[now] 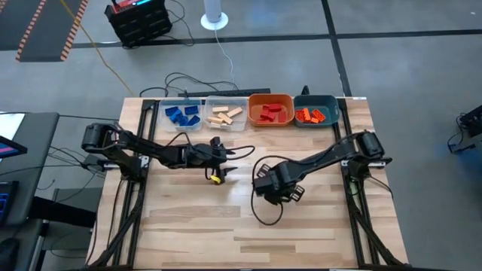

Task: Sort blocks
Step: Put the orange game piece into the blue bin

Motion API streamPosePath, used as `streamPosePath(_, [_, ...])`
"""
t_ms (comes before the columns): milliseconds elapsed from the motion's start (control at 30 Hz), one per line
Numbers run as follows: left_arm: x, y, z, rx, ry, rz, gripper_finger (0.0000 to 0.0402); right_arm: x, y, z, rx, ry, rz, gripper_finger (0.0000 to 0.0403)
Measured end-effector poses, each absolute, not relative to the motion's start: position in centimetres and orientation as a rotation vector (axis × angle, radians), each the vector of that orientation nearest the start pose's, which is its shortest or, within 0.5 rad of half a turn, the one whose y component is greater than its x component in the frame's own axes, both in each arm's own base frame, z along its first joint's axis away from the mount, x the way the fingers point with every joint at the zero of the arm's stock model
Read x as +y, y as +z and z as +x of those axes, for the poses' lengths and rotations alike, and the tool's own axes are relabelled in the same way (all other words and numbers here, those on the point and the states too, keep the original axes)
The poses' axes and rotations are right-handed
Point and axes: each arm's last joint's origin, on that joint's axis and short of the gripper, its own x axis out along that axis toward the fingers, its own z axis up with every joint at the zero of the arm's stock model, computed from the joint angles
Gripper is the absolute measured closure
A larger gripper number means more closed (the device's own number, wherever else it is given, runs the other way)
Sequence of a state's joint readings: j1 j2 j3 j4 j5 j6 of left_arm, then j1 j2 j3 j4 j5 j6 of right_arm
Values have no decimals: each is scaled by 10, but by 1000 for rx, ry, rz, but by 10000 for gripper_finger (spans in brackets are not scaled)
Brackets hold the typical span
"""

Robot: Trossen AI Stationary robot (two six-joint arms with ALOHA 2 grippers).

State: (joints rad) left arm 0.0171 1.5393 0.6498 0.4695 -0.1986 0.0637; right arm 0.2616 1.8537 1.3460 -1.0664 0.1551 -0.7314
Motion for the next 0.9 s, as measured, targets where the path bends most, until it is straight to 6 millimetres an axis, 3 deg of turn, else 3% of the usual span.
streamPosePath(267, [16,181,297,433,214,108,128,100,194,325,1399,722,-994,129])
streamPosePath(433, [16,180,296,440,213,104,128,98,194,327,1380,739,-1029,116])
streamPosePath(633, [15,179,295,457,205,93,128,97,177,323,1344,801,-1102,115])
streamPosePath(900, [15,179,296,452,196,76,128,92,169,322,1337,793,-1109,116])
